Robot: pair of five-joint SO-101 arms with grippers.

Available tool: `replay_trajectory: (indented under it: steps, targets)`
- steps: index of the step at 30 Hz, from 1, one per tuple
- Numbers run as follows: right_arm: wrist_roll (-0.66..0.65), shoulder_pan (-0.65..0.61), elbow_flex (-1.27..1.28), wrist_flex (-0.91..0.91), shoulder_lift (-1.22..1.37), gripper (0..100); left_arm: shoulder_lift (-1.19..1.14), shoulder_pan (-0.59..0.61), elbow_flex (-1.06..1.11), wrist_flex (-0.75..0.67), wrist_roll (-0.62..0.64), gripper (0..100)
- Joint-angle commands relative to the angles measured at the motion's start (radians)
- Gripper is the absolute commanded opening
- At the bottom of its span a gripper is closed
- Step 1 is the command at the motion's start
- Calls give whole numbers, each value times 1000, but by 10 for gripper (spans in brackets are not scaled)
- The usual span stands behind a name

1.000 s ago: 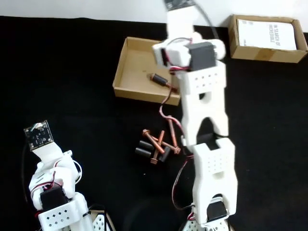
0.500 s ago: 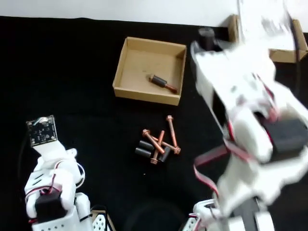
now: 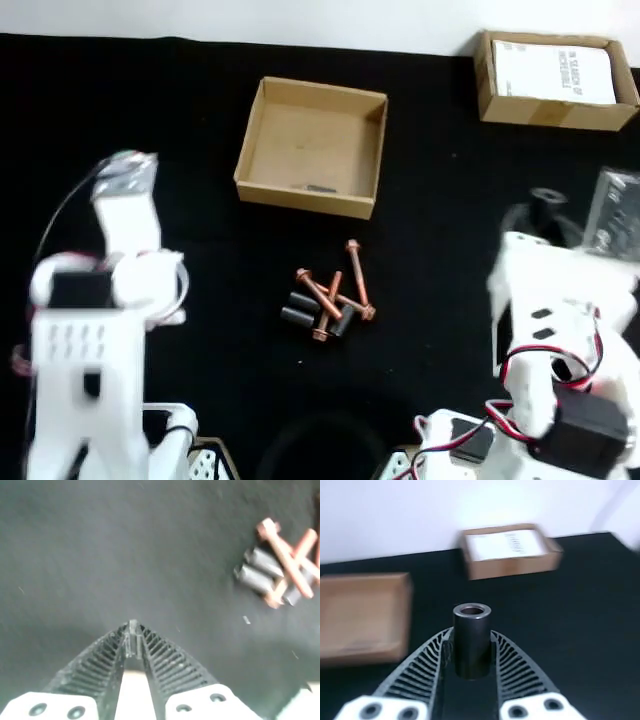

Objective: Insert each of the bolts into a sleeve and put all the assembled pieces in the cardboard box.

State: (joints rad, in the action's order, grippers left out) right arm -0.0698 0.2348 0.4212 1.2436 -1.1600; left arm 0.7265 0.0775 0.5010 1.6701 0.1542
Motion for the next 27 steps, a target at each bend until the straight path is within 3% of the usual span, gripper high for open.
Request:
replay_trajectory:
  steps: [1, 7, 12, 18, 27]
  targets:
    - [-35, 171, 298, -239, -148, 5, -185, -166, -222, 78, 129, 10]
    - [-101, 305, 705, -522, -352, 5, -421, -430, -456, 77, 269, 11]
    - [-103, 371, 941, -639, -473, 5, -605, -573, -622, 78, 379, 53]
    - [-150, 410, 1113, -653, -588, 5, -868, -644, -774, 77, 462, 238]
    - [-150, 423, 1201, -651, -671, 5, -1297, -621, -1155, 75, 459, 241]
